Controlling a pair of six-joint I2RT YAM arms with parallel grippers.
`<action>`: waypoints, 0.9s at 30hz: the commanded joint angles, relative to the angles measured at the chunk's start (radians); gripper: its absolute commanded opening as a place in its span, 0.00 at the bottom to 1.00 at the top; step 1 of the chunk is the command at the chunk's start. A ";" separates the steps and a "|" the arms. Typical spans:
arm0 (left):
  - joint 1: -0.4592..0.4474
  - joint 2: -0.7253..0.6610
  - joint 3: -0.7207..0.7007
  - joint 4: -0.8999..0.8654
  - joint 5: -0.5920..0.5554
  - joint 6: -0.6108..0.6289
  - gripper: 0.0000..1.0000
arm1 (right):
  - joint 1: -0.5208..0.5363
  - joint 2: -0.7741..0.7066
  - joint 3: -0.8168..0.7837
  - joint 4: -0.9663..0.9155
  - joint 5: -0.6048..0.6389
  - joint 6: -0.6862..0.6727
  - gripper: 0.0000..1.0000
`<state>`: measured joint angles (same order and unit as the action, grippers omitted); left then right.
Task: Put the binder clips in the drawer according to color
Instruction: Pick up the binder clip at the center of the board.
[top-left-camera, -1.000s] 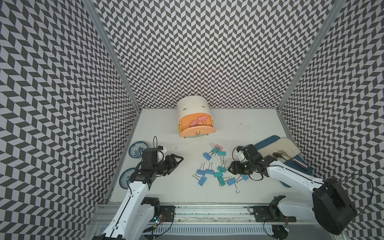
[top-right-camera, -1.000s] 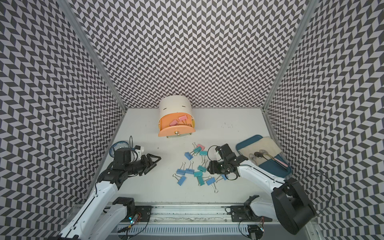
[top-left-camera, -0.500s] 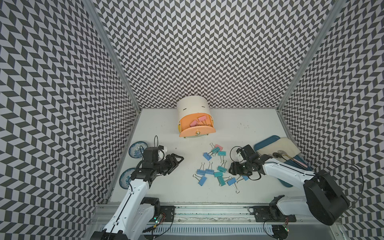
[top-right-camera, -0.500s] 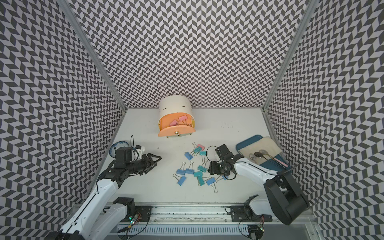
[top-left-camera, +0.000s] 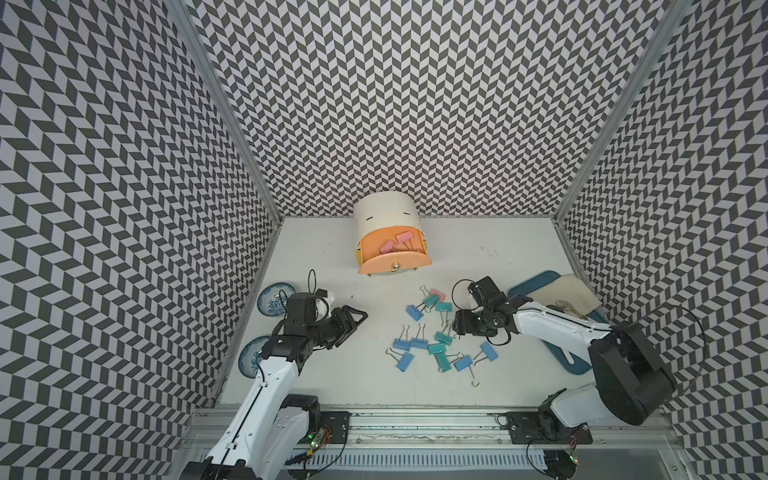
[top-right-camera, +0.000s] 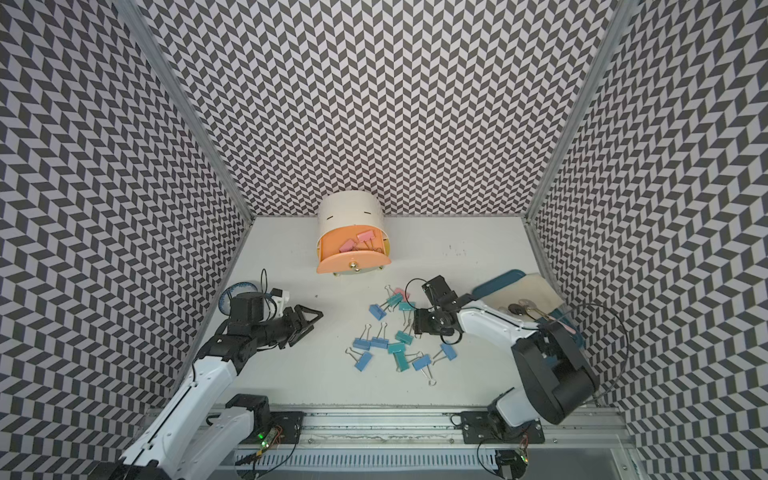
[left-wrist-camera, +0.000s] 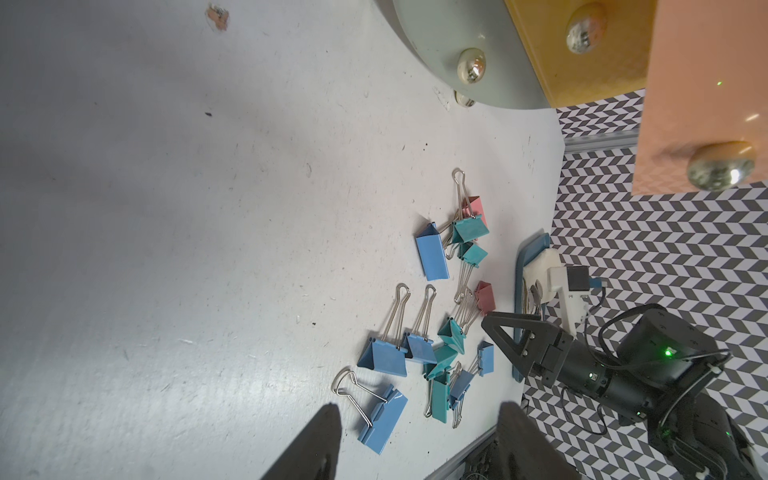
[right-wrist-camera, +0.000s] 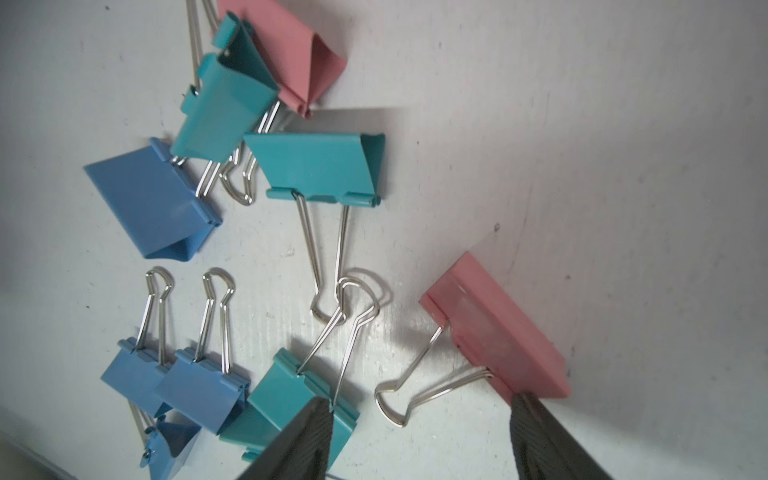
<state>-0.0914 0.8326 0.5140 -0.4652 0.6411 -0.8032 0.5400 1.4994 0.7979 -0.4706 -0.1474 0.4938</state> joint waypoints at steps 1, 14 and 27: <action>-0.001 0.002 0.047 0.001 -0.005 0.022 0.64 | -0.005 0.035 0.054 0.023 0.051 -0.017 0.73; -0.002 0.002 0.069 -0.021 0.000 0.042 0.64 | -0.014 0.153 0.208 0.012 0.062 -0.044 0.74; -0.002 -0.010 0.077 -0.011 0.004 0.039 0.64 | -0.014 0.021 0.152 -0.096 0.202 0.086 0.71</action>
<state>-0.0910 0.8303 0.5537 -0.4839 0.6415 -0.7784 0.5316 1.5600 0.9749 -0.5396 -0.0132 0.5095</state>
